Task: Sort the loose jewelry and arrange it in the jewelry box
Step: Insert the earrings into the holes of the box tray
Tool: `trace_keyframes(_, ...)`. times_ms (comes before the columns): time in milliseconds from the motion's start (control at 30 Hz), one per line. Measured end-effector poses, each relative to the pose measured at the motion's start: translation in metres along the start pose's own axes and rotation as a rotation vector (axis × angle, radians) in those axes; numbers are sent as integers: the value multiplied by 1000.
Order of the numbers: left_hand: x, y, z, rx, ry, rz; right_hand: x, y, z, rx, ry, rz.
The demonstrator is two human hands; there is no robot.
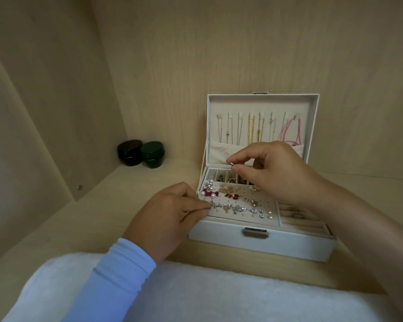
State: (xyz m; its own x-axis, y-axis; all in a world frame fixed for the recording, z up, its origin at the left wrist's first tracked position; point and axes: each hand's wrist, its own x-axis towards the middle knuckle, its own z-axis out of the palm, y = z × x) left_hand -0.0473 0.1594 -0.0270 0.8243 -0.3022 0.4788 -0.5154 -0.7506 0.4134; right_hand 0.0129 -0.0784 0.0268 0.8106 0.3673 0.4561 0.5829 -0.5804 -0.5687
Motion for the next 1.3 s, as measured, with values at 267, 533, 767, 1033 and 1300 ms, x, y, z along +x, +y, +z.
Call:
trace_keyframes(267, -1, 1, 1, 58, 25, 40, 0, 0, 1, -10, -5, 0)
trace_keyframes(533, 4, 3, -3, 34, 50, 2, 1, 0, -2, 10, -12, 8)
trace_keyframes(767, 63, 34, -6, -374, 68, -215, 3, 5, -22, 91, 20, 45)
trace_keyframes(1033, 98, 61, 22, -534, -18, -298, -3, 18, -44, 30, 4, 44)
trace_keyframes(1300, 83, 42, 28, -186, -243, 1, -16, 18, -43, -193, -310, -55)
